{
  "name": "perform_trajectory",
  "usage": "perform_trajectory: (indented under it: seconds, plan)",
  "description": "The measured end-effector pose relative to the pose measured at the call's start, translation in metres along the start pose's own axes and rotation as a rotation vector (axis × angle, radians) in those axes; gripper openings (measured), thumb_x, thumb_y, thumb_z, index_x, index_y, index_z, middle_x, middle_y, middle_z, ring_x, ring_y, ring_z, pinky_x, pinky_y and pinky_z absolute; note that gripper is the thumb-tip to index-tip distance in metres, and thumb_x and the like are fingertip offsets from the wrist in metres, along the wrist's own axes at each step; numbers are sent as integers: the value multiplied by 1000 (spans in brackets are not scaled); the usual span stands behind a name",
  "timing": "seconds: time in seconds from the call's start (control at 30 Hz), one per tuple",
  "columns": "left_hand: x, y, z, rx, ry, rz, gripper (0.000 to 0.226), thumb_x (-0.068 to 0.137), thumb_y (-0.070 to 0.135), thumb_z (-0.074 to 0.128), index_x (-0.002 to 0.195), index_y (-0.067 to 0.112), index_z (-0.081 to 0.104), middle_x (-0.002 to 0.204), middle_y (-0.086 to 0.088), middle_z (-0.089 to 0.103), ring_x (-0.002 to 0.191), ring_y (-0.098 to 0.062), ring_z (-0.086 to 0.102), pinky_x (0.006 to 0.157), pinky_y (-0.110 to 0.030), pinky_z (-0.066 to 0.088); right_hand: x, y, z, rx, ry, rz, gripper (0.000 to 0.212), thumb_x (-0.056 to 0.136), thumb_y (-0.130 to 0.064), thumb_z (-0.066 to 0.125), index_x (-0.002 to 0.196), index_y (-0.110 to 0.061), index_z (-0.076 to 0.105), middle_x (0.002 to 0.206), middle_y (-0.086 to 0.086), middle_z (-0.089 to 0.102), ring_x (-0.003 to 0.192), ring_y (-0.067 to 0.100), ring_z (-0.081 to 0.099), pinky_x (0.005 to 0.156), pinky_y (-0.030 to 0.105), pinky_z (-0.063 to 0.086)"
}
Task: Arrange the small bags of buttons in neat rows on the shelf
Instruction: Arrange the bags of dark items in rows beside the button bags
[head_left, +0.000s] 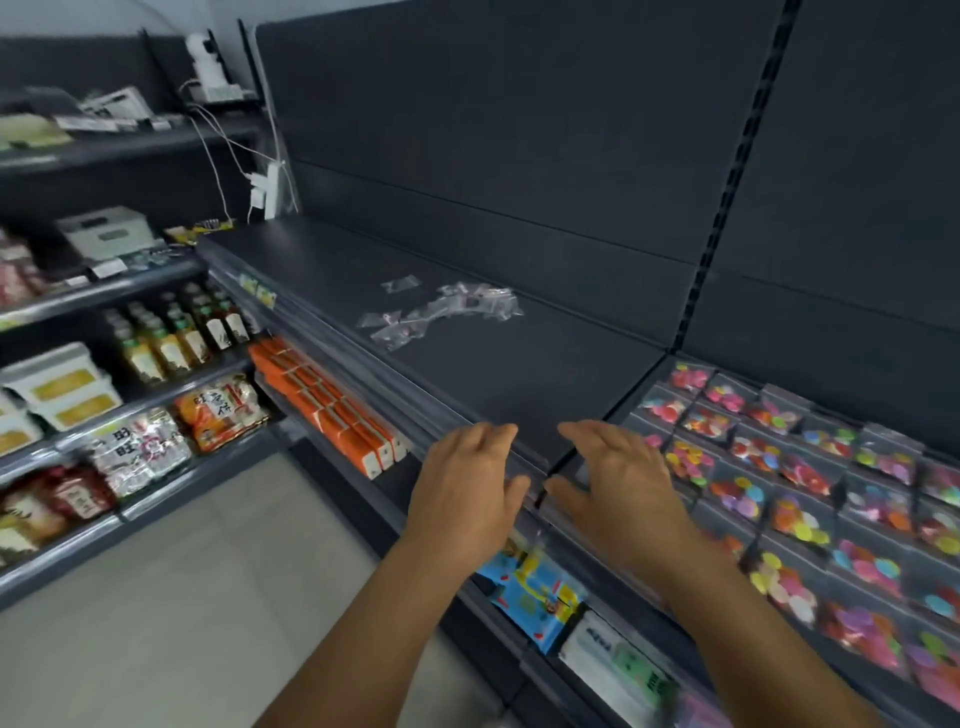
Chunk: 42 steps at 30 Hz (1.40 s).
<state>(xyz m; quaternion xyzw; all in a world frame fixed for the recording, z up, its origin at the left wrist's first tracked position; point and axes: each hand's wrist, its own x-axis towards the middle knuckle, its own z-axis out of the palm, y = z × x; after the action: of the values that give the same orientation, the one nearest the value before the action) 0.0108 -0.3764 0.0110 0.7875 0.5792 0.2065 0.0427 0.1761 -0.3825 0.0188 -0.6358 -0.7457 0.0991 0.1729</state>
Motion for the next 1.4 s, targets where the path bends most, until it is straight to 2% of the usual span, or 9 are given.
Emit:
perform_trajectory:
  seconds: [0.27,0.47,0.7,0.87,1.0,1.1,1.2,1.3,1.4]
  plan:
    - [83,-78,0,49,-5,-50,59,96,41,45,148,23,24,147,1,35,136,-16,26,112,-28,18,122,-21,28,39,17,-69,63,90,-49,49,145,-26,28,150,-5,31,139,13,23,114,34,15]
    - [147,-136,5,32,-22,-145,60,94,39,49,147,21,27,145,-2,39,135,-19,31,112,-31,26,206,-33,47,76,-6,-106,61,91,-45,50,144,-24,30,149,-4,34,139,15,26,113,35,19]
    - [189,-200,13,42,-29,-207,45,96,27,47,139,15,41,138,-5,48,127,-23,40,107,-31,31,267,-64,89,114,-120,-238,53,95,-34,48,144,-26,30,149,-4,32,137,16,26,114,35,24]
    - [210,-245,18,67,-94,-176,42,97,16,40,138,13,43,140,-4,45,129,-22,39,108,-34,29,292,-91,122,54,-260,-366,50,99,-29,37,146,-34,22,156,-9,18,143,16,13,114,40,15]
    - [220,-265,22,69,-104,-121,34,99,27,36,123,17,58,124,1,54,115,-21,47,100,-33,36,306,-96,132,1,-243,-285,45,99,-41,30,144,-37,26,154,-11,23,143,12,14,115,38,11]
    - [226,-274,23,86,-21,-58,32,97,33,39,118,25,61,121,5,57,110,-19,46,95,-33,31,311,-95,127,33,-99,-195,33,97,-37,40,128,-34,51,138,-11,47,131,12,34,108,34,27]
    - [241,-285,17,44,49,-20,30,95,33,46,120,26,61,123,6,56,113,-18,43,96,-32,25,312,-94,125,66,30,-64,20,92,-28,54,105,-21,66,117,-3,62,114,21,49,94,29,40]
    - [258,-299,15,34,-34,-4,40,96,31,46,135,21,48,136,0,49,122,-22,40,103,-34,28,312,-98,126,92,98,109,13,89,-26,59,94,-15,64,101,3,61,101,23,52,79,28,44]
    - [270,-307,18,21,-127,-6,46,97,31,46,140,18,41,139,-3,47,125,-24,40,104,-36,31,316,-105,129,132,131,242,22,86,-32,63,99,-14,59,100,2,62,99,21,54,79,30,47]
